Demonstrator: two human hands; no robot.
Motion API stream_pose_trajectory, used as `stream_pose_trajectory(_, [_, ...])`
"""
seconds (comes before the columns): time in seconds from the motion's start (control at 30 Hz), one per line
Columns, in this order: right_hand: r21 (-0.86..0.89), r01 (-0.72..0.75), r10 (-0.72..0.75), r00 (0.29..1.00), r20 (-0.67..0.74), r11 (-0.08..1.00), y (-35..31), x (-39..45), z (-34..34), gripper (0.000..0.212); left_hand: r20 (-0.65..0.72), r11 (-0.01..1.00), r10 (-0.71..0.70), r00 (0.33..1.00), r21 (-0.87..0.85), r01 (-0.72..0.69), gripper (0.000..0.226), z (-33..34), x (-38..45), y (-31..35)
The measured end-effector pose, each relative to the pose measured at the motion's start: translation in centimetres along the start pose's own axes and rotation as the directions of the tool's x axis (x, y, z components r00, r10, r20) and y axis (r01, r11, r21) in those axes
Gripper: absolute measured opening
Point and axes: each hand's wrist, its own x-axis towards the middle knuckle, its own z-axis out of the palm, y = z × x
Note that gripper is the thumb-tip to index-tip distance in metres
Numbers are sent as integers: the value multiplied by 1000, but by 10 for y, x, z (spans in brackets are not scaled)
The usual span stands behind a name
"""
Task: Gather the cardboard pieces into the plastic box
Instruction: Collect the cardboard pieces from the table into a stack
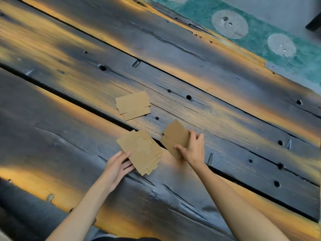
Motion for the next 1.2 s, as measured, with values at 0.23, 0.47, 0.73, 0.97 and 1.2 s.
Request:
stream_pose_trajectory(0.23, [210, 239, -192, 956, -223, 948, -13, -22, -21, 23, 27, 999, 11, 1000, 49, -12, 28, 12, 5, 10])
stream_pose_trajectory(0.47, [169, 500, -430, 842, -327, 850, -49, -62, -19, 42, 54, 998, 49, 997, -50, -46, 33, 24, 7, 6])
stream_pose_trajectory(0.73, [-44, 529, -530, 837, -135, 847, -94, -108, 11, 56, 145, 980, 90, 985, -187, -62, 26, 38, -4, 3])
stream_pose_trajectory(0.97, [75, 513, -513, 858, -21, 855, -105, -119, 16, 58, 289, 980, 130, 949, -185, -78, 46, 38, -16, 14])
stream_pose_trajectory(1.2, [172, 499, -510, 860, 20, 849, -108, -113, 21, 67, 289, 988, 104, 952, -139, -66, 46, 32, -6, 19])
